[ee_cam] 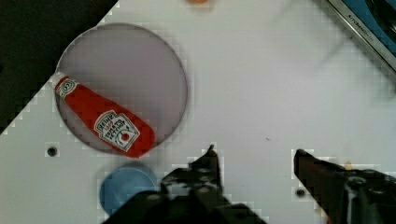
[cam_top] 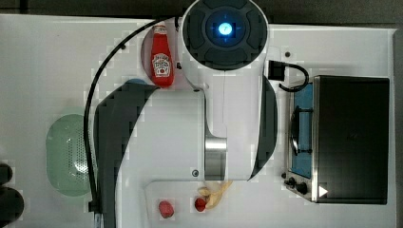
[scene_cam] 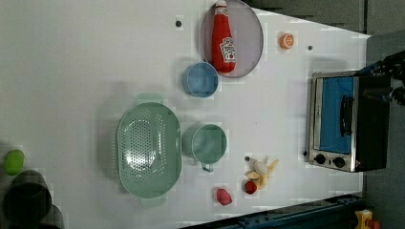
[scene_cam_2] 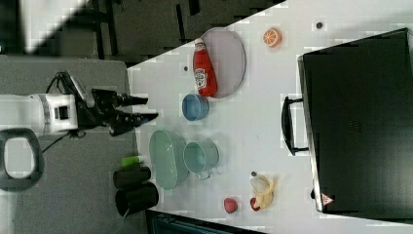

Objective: Drag strainer forwards.

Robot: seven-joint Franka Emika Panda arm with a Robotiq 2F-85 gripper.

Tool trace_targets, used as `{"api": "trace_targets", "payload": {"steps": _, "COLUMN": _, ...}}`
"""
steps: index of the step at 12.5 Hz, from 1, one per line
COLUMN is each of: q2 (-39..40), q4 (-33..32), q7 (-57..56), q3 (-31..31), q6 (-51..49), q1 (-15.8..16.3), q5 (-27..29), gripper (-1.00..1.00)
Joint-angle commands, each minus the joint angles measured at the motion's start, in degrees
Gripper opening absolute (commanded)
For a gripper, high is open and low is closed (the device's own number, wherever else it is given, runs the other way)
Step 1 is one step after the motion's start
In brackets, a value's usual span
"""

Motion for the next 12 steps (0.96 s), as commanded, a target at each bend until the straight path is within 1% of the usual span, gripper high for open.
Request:
{"api": "trace_targets", "payload": {"steps": 1, "q2": -25.6, "q4": -16.8, "q7": -1.9, "q3": 3.3, "q6": -8.6, "q1": -4.6, "q5": 3.5, "gripper": 0.58}}
{"api": "trace_targets", "payload": {"steps": 3, "q2": -25.4, "q4": -16.9, "q7": -1.9, "q3": 3.6, "q6": -8.6, "q1": -4.5, "q5": 3.6, "gripper": 0.98}}
{"api": "trace_targets", "payload": {"steps": 5, "q2": -24.6, "q4": -17.4, "q7": -1.9, "q3": 5.1, "q6": -8.5, "q1": -4.0, "q5": 3.7, "gripper": 1.00}}
{"api": "trace_targets", "payload": {"steps": 7, "q2": -22.9, "q4": -17.7, "q7": -1.5, "q3": 8.2, "q6": -8.4, "q1": -3.1, "q5": 3.7, "gripper": 1.00}}
{"api": "trace_targets", "payload": {"steps": 10, "q2": -18.9, "q4": -17.7, "q7": 3.3, "q3": 15.5, "q6": -5.8, "q1": -2.2, "q5": 3.8, "gripper": 1.00}}
{"api": "trace_targets", "payload": {"steps": 12, "q2": -15.7, "q4": -17.7, "q7": 10.1, "q3": 21.0, "q6": -2.0, "q1": -2.1, "q5": 3.8, "gripper": 1.00}}
